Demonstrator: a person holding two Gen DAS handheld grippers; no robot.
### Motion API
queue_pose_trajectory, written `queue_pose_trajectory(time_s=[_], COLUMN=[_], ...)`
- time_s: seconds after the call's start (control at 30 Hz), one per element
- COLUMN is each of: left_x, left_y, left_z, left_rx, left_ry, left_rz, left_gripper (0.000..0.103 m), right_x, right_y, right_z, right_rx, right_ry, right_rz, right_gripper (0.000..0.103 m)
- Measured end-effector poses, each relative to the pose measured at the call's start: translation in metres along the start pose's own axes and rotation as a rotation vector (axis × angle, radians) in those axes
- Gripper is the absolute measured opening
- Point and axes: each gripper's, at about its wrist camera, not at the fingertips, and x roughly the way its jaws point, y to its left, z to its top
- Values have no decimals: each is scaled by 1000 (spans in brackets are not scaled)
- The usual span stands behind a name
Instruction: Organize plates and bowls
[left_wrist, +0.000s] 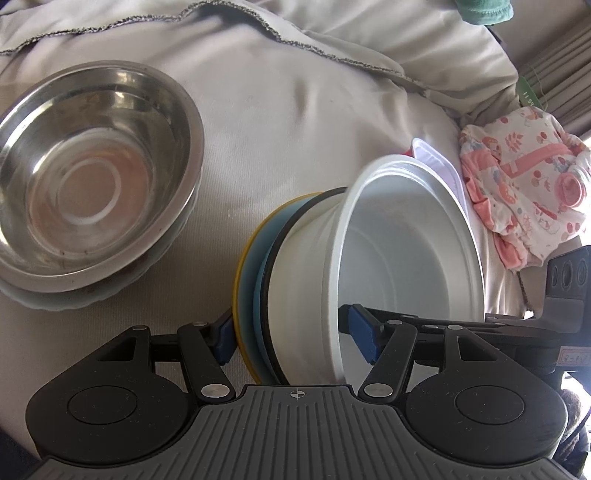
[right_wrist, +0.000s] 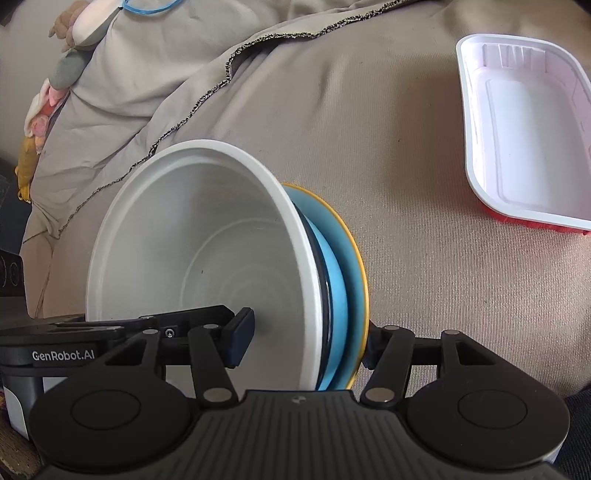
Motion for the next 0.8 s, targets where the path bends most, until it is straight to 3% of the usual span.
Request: queue_pose_trajectory(time_s=[0.27,0.4,0.63,0.8], left_x=[-2,-19,-89,-117], left_y=[3,0,23,83], left_z=[-4,-3,22,35], left_rx=[-14,6,8,-67], left_ry=[-2,-50,-239,-299], left_rz=[-23,-49,-87,-51], left_gripper=[67,67,67,67], right_x=[-5,-14,-46,-16], right_y=[6,14,84,144], right_z=[-2,-2,27,56], right_rx=[-21,-23,-159,-238], right_ry=[-2,-13,-128,-114], right_rz=[-24,-36,-65,-34], right_gripper=[58,58,58,58])
